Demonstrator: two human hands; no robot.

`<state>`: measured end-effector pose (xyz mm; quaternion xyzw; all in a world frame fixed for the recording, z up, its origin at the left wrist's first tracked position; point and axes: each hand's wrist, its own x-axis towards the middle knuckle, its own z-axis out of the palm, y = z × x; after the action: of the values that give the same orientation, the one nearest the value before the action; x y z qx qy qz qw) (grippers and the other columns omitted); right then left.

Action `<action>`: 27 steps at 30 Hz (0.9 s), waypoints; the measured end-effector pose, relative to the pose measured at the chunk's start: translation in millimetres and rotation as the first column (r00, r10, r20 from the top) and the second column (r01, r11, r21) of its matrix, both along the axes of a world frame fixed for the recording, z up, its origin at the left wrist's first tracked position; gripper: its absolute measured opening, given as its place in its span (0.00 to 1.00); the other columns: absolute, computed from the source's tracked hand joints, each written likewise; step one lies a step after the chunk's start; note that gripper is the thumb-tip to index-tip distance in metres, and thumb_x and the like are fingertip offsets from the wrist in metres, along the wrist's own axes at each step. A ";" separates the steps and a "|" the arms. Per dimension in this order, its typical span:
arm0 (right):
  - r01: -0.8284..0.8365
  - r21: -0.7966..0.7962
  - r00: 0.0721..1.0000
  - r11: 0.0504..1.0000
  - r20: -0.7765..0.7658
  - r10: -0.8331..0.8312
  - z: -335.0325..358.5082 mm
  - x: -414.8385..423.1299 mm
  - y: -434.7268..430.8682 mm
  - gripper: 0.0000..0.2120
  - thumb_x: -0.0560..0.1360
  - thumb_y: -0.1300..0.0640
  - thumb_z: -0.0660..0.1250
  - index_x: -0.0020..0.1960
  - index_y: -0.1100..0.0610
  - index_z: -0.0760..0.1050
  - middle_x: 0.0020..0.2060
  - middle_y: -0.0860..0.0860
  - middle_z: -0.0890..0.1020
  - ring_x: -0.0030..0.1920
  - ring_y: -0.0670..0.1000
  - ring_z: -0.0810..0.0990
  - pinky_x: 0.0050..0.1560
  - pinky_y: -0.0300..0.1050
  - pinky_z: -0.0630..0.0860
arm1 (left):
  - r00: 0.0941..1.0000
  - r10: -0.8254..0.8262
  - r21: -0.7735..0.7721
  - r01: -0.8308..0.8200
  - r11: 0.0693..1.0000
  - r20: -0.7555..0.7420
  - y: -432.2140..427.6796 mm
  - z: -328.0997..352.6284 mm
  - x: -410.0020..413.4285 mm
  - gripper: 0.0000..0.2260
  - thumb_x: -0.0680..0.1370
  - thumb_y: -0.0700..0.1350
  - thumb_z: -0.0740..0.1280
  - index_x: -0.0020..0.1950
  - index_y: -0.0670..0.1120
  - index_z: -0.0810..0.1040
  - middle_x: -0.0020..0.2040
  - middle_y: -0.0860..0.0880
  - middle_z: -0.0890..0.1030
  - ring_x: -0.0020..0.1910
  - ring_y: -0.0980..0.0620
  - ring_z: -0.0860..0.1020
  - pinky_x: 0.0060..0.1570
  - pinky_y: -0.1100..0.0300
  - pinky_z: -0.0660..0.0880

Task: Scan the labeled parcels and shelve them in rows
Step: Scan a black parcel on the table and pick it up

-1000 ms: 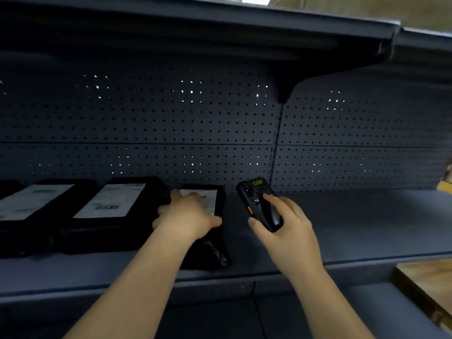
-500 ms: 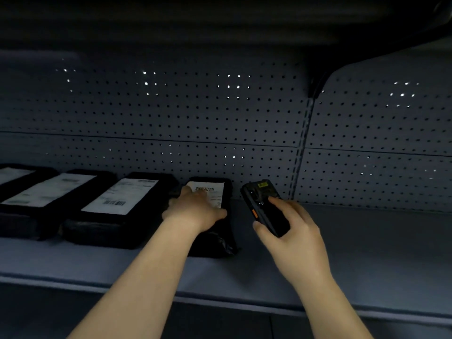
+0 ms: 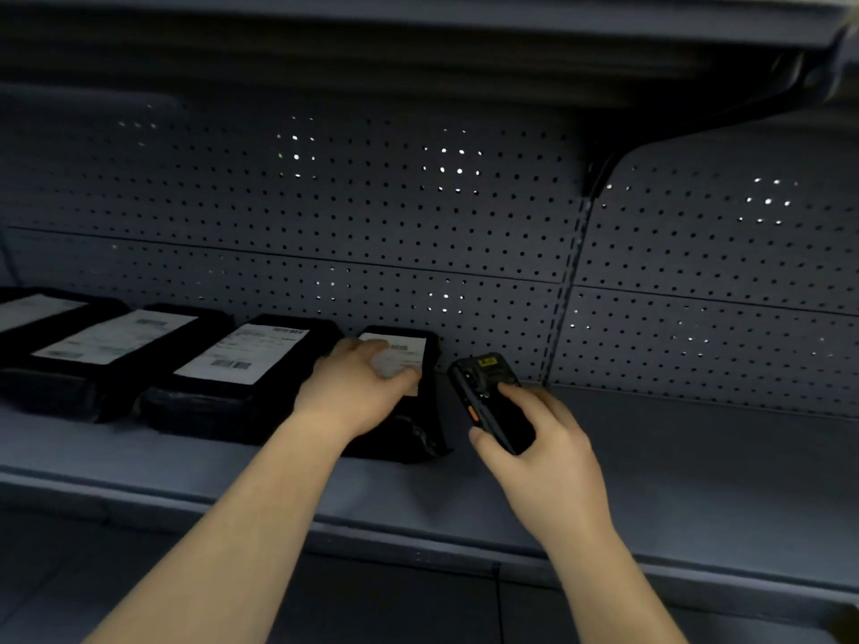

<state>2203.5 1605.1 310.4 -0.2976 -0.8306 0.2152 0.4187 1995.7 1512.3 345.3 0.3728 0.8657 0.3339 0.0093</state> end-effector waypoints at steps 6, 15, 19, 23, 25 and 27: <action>-0.099 -0.030 0.992 0.995 -0.084 0.096 3.0 -6.3 -36.0 0.25 0.70 0.42 0.72 0.67 0.42 0.74 0.62 0.40 0.74 0.61 0.42 0.72 0.57 0.42 0.73 | 0.950 -0.089 0.221 0.159 0.962 -0.299 -73.6 -15.3 25.9 0.29 0.73 0.66 0.58 0.69 0.52 0.73 0.68 0.55 0.73 0.67 0.55 0.69 0.67 0.53 0.70; -0.136 -0.038 0.990 0.990 -0.045 0.134 2.5 -14.9 -176.3 0.26 0.73 0.42 0.71 0.69 0.43 0.72 0.63 0.40 0.73 0.63 0.43 0.71 0.59 0.37 0.67 | 0.912 -0.082 0.317 0.222 0.922 -0.401 -223.7 -28.3 15.4 0.27 0.78 0.65 0.60 0.73 0.53 0.69 0.70 0.58 0.69 0.70 0.60 0.64 0.70 0.59 0.63; -0.174 -0.044 0.984 0.984 -0.054 0.171 -18.1 -49.1 -272.8 0.26 0.72 0.41 0.71 0.69 0.42 0.71 0.64 0.40 0.73 0.65 0.43 0.70 0.64 0.43 0.71 | 0.925 -0.096 0.300 0.216 0.929 -0.368 -319.5 -48.9 -6.4 0.30 0.76 0.65 0.58 0.74 0.54 0.66 0.72 0.58 0.67 0.72 0.59 0.62 0.69 0.62 0.59; -0.237 -0.086 0.971 0.968 -0.033 0.235 -29.2 -102.2 -362.4 0.26 0.72 0.41 0.71 0.69 0.41 0.71 0.63 0.38 0.72 0.64 0.42 0.70 0.62 0.40 0.69 | 0.936 -0.036 0.288 0.145 0.946 -0.350 -421.9 -65.4 -49.9 0.27 0.78 0.65 0.60 0.73 0.53 0.68 0.70 0.58 0.69 0.71 0.58 0.64 0.67 0.68 0.57; -0.275 -0.105 0.961 0.956 -0.012 0.275 -28.0 -134.9 -400.1 0.27 0.72 0.40 0.70 0.69 0.40 0.71 0.66 0.38 0.71 0.67 0.42 0.69 0.65 0.41 0.69 | 0.944 0.015 0.289 0.086 0.954 -0.329 -465.7 -66.8 -78.7 0.28 0.76 0.65 0.59 0.73 0.52 0.69 0.69 0.58 0.69 0.70 0.58 0.65 0.66 0.68 0.58; -0.321 -0.115 0.946 0.940 0.008 0.324 -26.9 -172.6 -433.2 0.27 0.72 0.39 0.70 0.70 0.39 0.70 0.68 0.39 0.70 0.69 0.42 0.67 0.67 0.45 0.69 | 0.945 0.072 0.302 0.029 0.953 -0.318 -505.3 -69.3 -110.1 0.29 0.76 0.65 0.59 0.72 0.51 0.70 0.69 0.57 0.69 0.70 0.56 0.66 0.67 0.62 0.62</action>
<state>2030.9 1171.9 283.5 -0.1835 -0.8602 0.3230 0.3495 1885.5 1006.9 276.0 0.4102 0.7980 0.3964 -0.1944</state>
